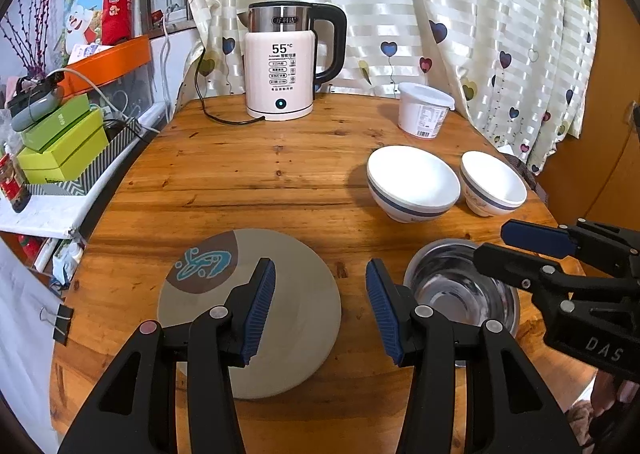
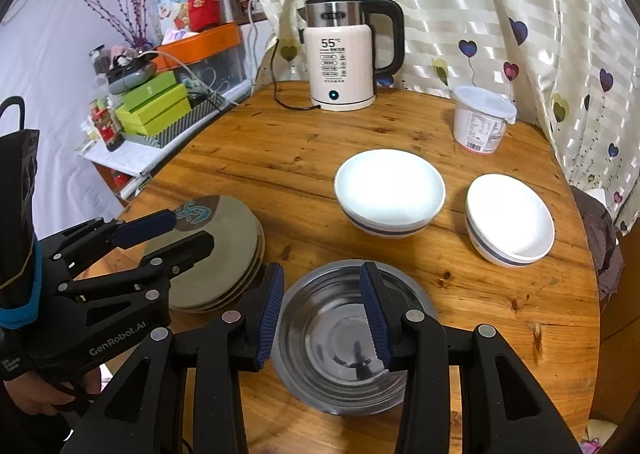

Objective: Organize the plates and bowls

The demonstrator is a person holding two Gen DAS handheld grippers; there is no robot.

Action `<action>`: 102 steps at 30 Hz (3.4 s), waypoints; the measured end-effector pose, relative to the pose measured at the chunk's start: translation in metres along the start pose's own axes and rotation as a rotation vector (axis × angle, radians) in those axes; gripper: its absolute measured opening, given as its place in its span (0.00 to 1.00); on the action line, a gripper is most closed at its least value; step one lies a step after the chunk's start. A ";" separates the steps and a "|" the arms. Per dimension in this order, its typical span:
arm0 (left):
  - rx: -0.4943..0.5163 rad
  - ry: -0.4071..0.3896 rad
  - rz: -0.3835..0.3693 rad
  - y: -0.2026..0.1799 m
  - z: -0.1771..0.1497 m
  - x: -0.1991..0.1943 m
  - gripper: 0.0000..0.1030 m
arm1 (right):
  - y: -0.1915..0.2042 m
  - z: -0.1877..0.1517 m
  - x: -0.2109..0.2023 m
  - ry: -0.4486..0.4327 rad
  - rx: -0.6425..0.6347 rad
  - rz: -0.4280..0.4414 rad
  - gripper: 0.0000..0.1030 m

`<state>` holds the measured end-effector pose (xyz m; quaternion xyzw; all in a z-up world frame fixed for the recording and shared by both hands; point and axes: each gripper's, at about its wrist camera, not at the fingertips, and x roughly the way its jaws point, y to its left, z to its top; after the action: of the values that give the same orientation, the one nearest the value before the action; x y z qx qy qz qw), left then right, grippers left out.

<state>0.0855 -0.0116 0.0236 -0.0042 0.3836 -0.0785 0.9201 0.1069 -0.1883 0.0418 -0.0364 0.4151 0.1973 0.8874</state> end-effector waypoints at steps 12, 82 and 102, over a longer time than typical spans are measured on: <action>-0.049 0.032 -0.130 0.006 0.027 0.033 0.47 | -0.052 0.010 0.015 0.006 0.117 -0.020 0.38; 0.030 0.184 -0.117 -0.047 0.080 0.146 0.21 | -0.120 0.047 0.104 0.117 0.312 0.013 0.15; 0.017 0.156 -0.121 -0.042 0.080 0.116 0.21 | -0.104 0.053 0.074 0.085 0.275 0.012 0.15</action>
<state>0.2164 -0.0742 0.0016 -0.0136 0.4525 -0.1372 0.8810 0.2277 -0.2483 0.0111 0.0798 0.4756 0.1421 0.8644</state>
